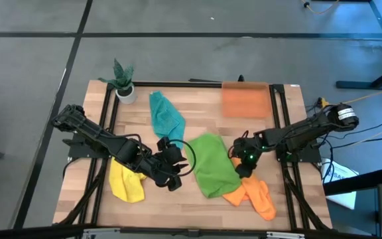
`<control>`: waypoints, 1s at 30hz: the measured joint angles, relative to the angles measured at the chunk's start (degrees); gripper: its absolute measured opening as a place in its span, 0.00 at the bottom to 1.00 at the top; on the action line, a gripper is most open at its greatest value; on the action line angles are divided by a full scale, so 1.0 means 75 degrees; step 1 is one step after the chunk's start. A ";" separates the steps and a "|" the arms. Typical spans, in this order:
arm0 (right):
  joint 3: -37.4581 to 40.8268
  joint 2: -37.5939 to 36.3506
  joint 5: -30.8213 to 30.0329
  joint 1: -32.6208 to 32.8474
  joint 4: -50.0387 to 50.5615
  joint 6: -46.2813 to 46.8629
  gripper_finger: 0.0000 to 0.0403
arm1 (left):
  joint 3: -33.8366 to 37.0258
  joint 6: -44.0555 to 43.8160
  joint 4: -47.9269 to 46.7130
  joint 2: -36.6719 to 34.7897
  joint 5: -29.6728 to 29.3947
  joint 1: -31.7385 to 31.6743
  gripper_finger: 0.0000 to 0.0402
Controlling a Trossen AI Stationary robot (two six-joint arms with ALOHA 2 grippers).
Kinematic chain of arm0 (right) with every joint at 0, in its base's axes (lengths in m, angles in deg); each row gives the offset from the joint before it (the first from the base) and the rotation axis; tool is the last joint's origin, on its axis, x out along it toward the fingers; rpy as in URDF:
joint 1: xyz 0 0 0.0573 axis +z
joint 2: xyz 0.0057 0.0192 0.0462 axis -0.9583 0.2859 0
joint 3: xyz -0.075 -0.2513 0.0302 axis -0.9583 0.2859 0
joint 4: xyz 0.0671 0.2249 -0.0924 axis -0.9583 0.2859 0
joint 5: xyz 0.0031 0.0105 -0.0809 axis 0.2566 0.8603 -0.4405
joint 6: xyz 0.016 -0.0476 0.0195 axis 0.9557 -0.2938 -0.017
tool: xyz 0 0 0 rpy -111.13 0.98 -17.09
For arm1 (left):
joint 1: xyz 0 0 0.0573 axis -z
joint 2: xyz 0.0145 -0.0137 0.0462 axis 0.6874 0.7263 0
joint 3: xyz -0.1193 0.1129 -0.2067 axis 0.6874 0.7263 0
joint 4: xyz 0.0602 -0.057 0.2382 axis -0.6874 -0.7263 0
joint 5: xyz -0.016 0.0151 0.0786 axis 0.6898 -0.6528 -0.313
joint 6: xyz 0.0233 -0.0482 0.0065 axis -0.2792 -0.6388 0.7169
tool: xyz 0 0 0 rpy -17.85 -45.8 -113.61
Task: Roll microfiber towels into tight, uniform cylinder then place into a basket
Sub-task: Fold the green towel
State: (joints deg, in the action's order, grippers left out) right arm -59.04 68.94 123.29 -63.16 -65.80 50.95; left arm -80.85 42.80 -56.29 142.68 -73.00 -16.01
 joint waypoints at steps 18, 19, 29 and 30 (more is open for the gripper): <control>-0.0172 -0.0123 -0.0501 0.0298 -0.0025 0.0133 0.10 | 0.0000 0.0012 -0.0015 0.0000 0.0003 0.0021 0.21; -0.0172 -0.0123 -0.0523 0.0298 -0.0055 0.0122 0.11 | 0.0000 0.0012 -0.0015 0.0000 0.0003 0.0033 0.21; -0.0169 -0.0120 -0.0721 0.0315 -0.0666 0.0118 0.30 | -0.0003 -0.0006 -0.0181 0.0000 0.0024 0.0067 0.21; -0.0169 -0.0120 -0.0709 0.0313 -0.0678 0.0121 0.31 | -0.0003 -0.0018 -0.0271 0.0000 0.0023 0.0067 0.21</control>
State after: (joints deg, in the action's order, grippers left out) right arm -60.31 68.04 117.97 -60.80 -70.89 51.85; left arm -80.87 42.66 -58.32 142.68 -72.82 -15.50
